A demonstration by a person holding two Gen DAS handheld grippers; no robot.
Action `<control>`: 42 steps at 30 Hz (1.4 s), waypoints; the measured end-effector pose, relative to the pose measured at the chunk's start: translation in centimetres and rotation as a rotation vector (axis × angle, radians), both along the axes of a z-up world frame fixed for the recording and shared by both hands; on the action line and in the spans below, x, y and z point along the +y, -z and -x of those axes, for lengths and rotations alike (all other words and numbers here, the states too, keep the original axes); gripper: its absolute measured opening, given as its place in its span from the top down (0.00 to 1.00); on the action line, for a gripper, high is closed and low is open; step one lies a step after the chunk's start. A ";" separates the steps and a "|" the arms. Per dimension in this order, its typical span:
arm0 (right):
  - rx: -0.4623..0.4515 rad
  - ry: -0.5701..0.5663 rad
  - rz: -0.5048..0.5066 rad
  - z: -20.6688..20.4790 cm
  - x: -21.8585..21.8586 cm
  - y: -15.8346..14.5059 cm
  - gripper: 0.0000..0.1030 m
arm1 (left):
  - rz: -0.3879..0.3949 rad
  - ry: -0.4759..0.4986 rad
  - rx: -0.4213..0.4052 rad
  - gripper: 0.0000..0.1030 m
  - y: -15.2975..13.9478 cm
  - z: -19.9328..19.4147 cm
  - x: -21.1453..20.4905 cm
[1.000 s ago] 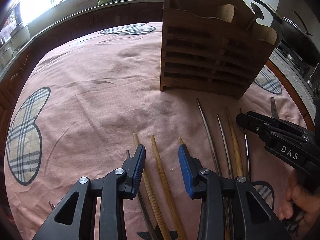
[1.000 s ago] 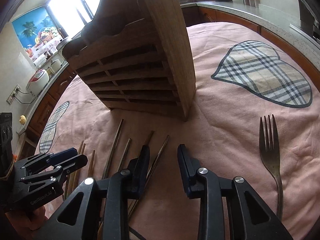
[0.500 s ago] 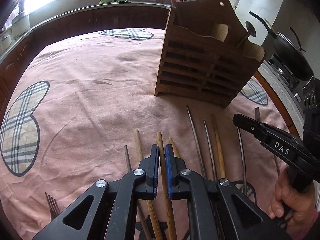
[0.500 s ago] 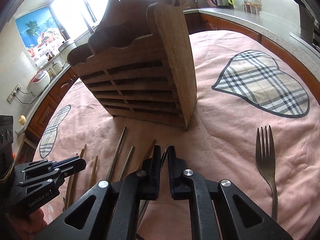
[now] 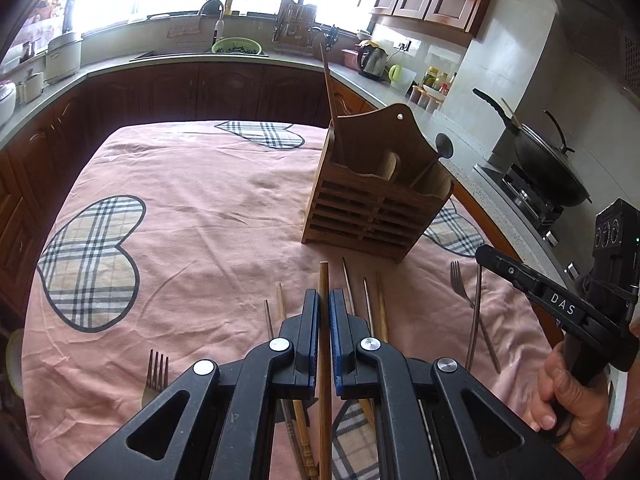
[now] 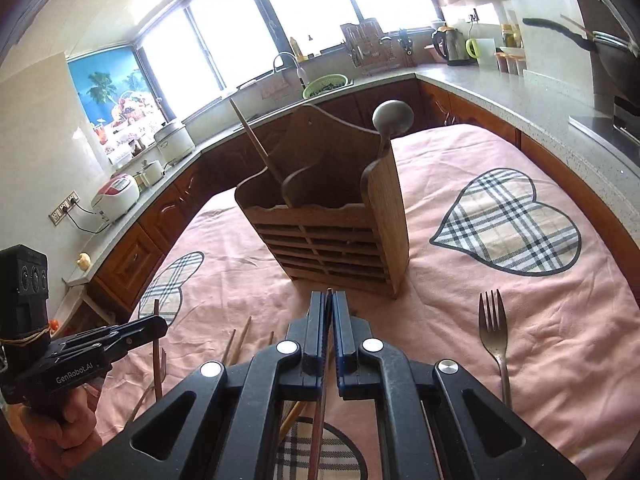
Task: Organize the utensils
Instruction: 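Carry both chopsticks over the wooden holder and open both tools to drop them in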
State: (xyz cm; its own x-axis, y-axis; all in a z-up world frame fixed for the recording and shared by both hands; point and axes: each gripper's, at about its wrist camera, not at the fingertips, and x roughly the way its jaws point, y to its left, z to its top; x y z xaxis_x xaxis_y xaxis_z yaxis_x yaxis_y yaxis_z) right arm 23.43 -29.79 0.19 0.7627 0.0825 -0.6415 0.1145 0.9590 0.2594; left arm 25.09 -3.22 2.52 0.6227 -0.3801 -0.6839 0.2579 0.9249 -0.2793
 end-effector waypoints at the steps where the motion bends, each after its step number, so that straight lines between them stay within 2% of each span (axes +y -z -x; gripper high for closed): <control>1: -0.011 -0.002 0.004 0.3 0.1 -0.5 0.96 | 0.002 -0.003 -0.010 0.96 -0.5 0.7 0.2; 8: -0.069 -0.008 0.017 2.3 0.8 -2.8 0.97 | 0.028 -0.018 -0.054 0.96 -2.9 4.1 1.9; 21: -0.159 -0.011 0.034 5.2 1.3 -6.1 0.97 | 0.064 -0.051 -0.138 0.96 -5.8 7.6 3.8; 32: -0.203 -0.005 0.050 5.9 1.0 -7.5 0.97 | 0.072 -0.072 -0.167 0.96 -6.6 7.8 4.2; 42: -0.241 0.011 0.055 5.6 0.5 -8.7 0.97 | 0.092 -0.082 -0.209 0.96 -7.5 6.4 4.4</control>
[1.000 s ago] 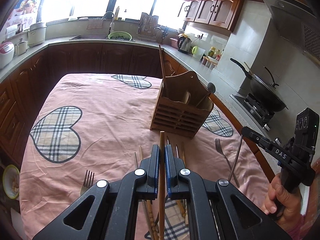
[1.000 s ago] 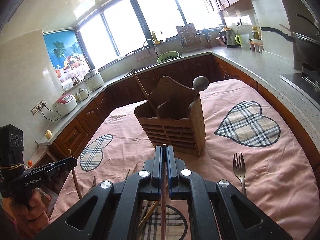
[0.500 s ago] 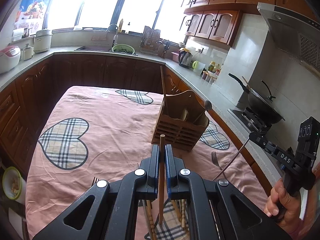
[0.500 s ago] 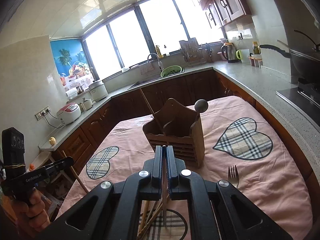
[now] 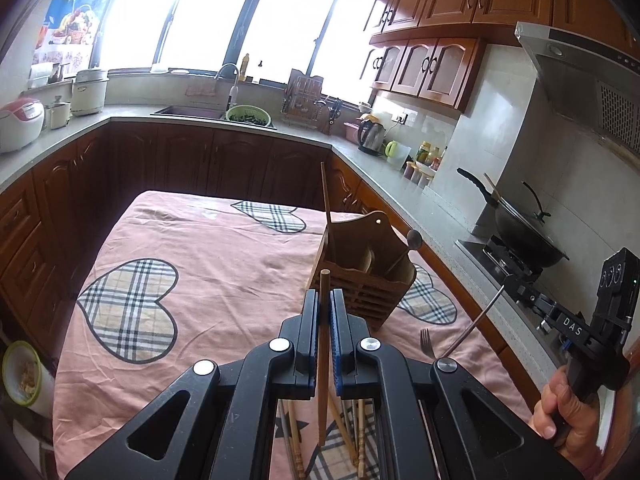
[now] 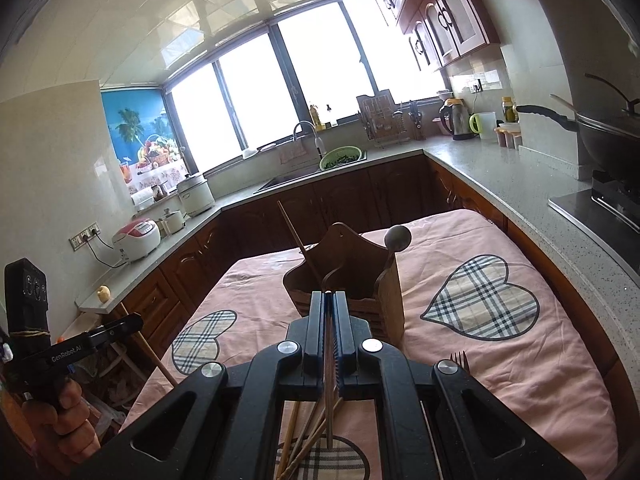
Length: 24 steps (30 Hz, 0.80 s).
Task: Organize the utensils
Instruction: 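Carry both chopsticks over the wooden holder and open both tools to drop them in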
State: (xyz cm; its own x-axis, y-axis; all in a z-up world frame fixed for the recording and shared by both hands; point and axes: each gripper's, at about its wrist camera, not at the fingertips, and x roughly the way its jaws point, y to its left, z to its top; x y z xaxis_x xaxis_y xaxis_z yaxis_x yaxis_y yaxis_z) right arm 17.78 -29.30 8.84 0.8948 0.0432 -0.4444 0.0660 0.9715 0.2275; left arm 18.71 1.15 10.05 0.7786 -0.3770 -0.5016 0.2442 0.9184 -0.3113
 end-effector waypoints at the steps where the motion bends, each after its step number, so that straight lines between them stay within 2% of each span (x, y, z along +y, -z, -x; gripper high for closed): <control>1: -0.006 0.003 0.001 -0.1 -0.1 -0.1 0.97 | 0.001 -0.002 -0.006 0.96 -0.1 -0.3 -0.1; 8: -0.055 0.025 -0.003 -1.6 -1.4 -1.6 0.97 | 0.017 -0.019 -0.062 0.96 -1.8 -3.1 -0.2; 14: -0.131 0.053 0.003 -3.4 -2.6 -4.2 0.97 | 0.032 -0.029 -0.135 0.96 -3.9 -6.3 -1.1; 24: -0.207 0.105 -0.002 -8.5 -5.3 -7.5 0.97 | 0.052 -0.042 -0.213 0.96 -4.2 -13.5 -4.0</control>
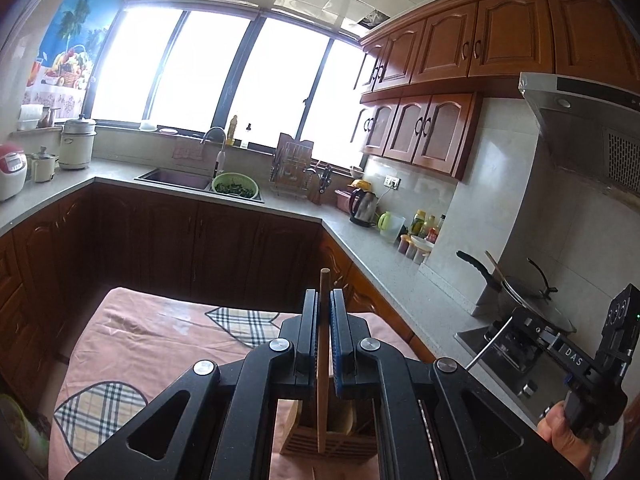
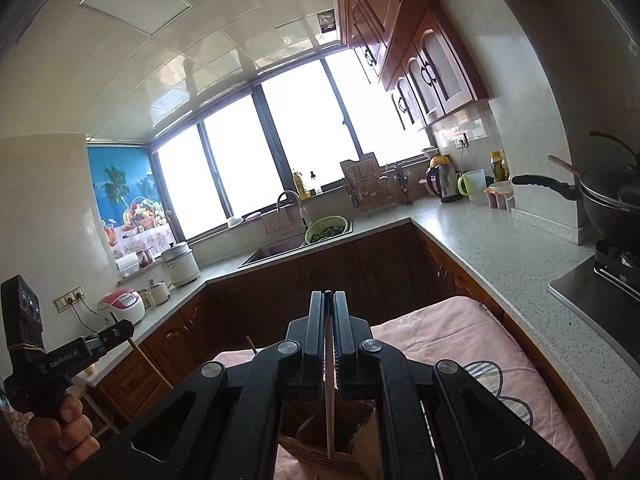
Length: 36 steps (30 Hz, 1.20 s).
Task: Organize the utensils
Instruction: 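Carry both chopsticks over the wooden holder and open both tools to drop them in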
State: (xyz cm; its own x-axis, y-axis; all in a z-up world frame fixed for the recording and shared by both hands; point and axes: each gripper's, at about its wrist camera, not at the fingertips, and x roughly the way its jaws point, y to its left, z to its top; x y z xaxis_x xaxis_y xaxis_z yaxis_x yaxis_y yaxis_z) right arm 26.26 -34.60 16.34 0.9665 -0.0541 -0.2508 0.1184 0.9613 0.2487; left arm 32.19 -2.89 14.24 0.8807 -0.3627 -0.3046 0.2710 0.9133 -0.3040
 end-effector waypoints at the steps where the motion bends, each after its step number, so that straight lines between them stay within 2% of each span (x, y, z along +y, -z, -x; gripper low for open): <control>1: 0.000 0.005 0.002 -0.6 -0.2 0.0 0.97 | 0.000 -0.006 -0.004 0.96 0.3 -0.8 -0.3; 6: 0.024 0.020 0.019 -3.2 -0.7 1.5 0.97 | 0.021 -0.031 0.037 0.96 3.3 -4.6 -1.3; 13: 0.076 0.044 0.010 -4.6 -1.2 6.2 0.97 | 0.045 -0.060 0.129 0.96 8.4 -9.6 -2.5; 19: 0.120 0.043 -0.027 -5.1 -1.7 9.0 0.96 | 0.040 -0.051 0.182 0.96 10.5 -12.1 -3.8; 25: 0.131 0.048 -0.036 -5.1 -2.1 9.6 0.96 | -0.011 -0.046 0.176 0.96 10.7 -12.7 -5.0; 33: 0.151 0.047 -0.060 -5.5 -2.8 9.5 0.96 | -0.007 -0.031 0.201 0.95 10.7 -12.6 -4.4; 36: 0.155 0.044 -0.065 -5.6 -3.0 9.6 0.96 | -0.009 -0.028 0.220 0.90 10.7 -12.9 -4.2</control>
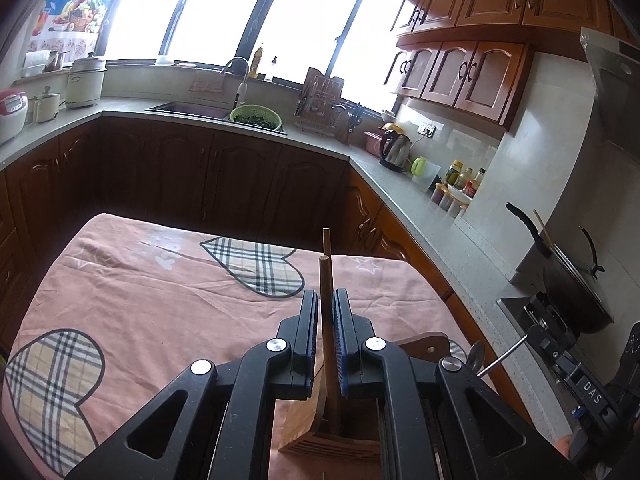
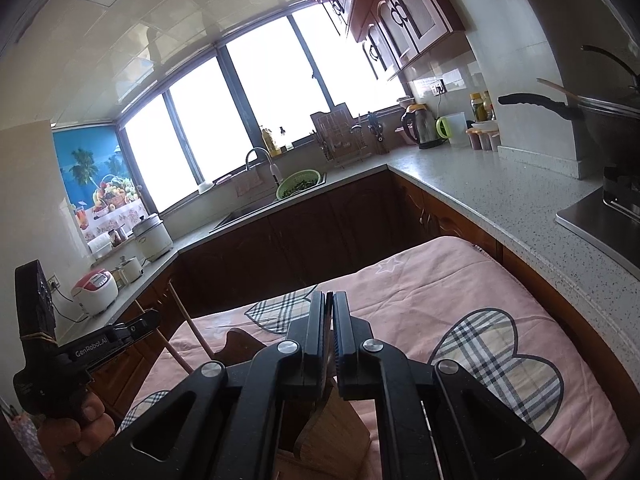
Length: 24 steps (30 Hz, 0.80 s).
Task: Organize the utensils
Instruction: 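Carry both chopsticks over the wooden holder and open both tools to drop them in, then withdraw both open tools from the holder back toward the tablecloth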
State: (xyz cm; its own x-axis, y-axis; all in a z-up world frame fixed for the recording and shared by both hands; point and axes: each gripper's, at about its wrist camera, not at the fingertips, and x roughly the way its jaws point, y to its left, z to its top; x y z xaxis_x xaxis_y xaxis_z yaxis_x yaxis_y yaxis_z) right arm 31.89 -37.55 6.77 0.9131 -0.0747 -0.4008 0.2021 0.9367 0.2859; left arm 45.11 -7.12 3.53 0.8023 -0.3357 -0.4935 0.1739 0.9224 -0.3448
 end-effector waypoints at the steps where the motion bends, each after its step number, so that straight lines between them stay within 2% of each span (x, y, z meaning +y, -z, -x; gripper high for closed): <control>1: 0.002 -0.001 -0.001 0.0 0.0 0.0 0.95 | -0.001 0.000 0.002 0.88 0.0 -0.1 0.0; 2: 0.004 -0.005 -0.004 0.0 0.0 0.0 0.91 | -0.001 -0.002 0.004 0.81 -0.1 -0.1 0.1; 4: 0.005 -0.012 -0.014 0.0 -0.1 -0.1 0.91 | 0.002 -0.008 0.001 0.72 -0.2 0.2 0.3; 6: 0.010 -0.014 -0.022 0.0 -0.2 -0.1 0.89 | 0.008 -0.008 -0.002 0.56 -0.2 0.6 0.5; 7: 0.010 -0.014 -0.027 0.1 -0.2 -0.1 0.83 | 0.011 -0.010 -0.006 0.52 -0.3 0.8 0.6; 8: 0.008 -0.012 -0.033 0.2 -0.3 -0.1 0.65 | 0.013 -0.012 -0.011 0.44 -0.4 1.1 0.7; 10: -0.008 -0.011 -0.045 0.7 -0.3 -0.2 0.40 | 0.007 -0.020 -0.016 0.34 -0.5 1.8 0.9; 11: -0.018 -0.006 -0.046 0.9 -0.3 -0.4 0.33 | 0.007 -0.023 -0.018 0.31 -0.6 2.2 1.1; 13: -0.031 -0.004 -0.054 1.5 -0.3 -0.5 0.27 | 0.003 -0.026 -0.020 0.27 -0.6 3.1 1.5; 15: -0.041 -0.007 -0.066 2.1 -0.3 -0.7 0.18 | -0.010 -0.042 -0.013 0.15 -0.6 4.3 2.1; 17: -0.052 -0.003 -0.069 3.0 -0.1 -0.8 0.09 | -0.009 -0.051 -0.012 0.13 -0.4 5.7 2.9; 20: -0.059 -0.002 -0.076 4.4 0.2 -0.7 0.05 | -0.010 -0.070 0.009 0.10 0.0 8.1 4.1; 24: -0.052 -0.011 -0.096 6.1 0.7 -0.2 0.05 | -0.008 -0.089 0.048 0.10 0.7 11.1 5.5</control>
